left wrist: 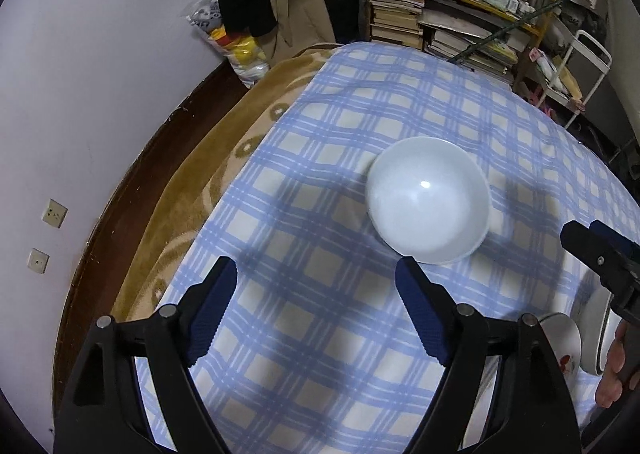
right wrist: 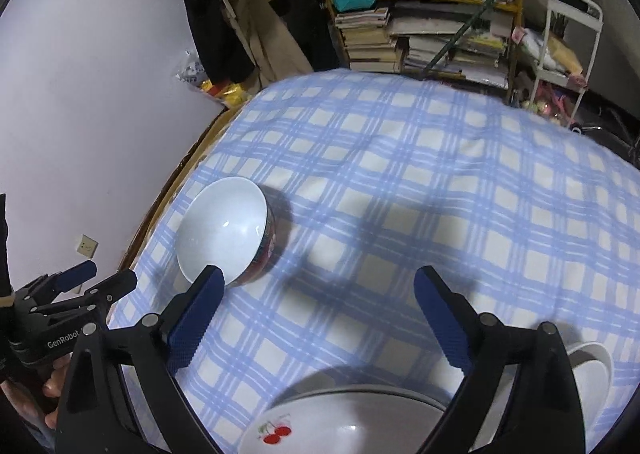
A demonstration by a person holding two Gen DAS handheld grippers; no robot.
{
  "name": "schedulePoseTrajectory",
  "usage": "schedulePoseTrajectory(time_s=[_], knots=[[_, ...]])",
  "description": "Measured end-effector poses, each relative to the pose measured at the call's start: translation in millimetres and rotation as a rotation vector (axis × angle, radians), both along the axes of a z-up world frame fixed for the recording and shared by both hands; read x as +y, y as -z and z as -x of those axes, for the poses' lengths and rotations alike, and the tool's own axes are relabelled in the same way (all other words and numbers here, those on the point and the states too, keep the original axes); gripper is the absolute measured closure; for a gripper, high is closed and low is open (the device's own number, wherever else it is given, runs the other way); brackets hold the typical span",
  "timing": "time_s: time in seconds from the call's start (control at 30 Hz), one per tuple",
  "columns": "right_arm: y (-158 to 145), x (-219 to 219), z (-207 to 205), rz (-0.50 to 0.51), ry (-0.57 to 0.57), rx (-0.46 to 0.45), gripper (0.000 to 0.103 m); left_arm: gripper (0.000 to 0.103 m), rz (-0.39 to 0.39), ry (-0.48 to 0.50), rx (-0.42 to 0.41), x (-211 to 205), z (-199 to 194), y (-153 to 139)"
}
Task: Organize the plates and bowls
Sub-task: 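Reach both tools to the stacked white bowls and close on their rim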
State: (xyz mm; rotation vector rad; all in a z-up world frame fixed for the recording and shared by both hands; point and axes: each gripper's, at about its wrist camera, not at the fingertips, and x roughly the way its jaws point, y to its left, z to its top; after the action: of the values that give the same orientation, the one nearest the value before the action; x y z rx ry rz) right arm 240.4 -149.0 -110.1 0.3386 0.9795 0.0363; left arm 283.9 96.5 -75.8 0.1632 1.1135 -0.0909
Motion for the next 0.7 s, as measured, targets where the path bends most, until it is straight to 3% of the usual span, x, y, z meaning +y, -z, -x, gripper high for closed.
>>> schedulePoseTrajectory(time_s=[0.47, 0.67, 0.7], knots=[[27, 29, -47, -0.003, -0.041, 0.02, 0.005, 0.023, 0.131, -0.015, 0.017, 2, -43, 20], [41, 32, -65, -0.045, -0.063, 0.039, 0.03, 0.023, 0.124, -0.024, 0.052, -4, -57, 44], [43, 32, -68, -0.053, -0.07, 0.045, 0.045, 0.023, 0.125, -0.028, 0.065, -4, -60, 48]])
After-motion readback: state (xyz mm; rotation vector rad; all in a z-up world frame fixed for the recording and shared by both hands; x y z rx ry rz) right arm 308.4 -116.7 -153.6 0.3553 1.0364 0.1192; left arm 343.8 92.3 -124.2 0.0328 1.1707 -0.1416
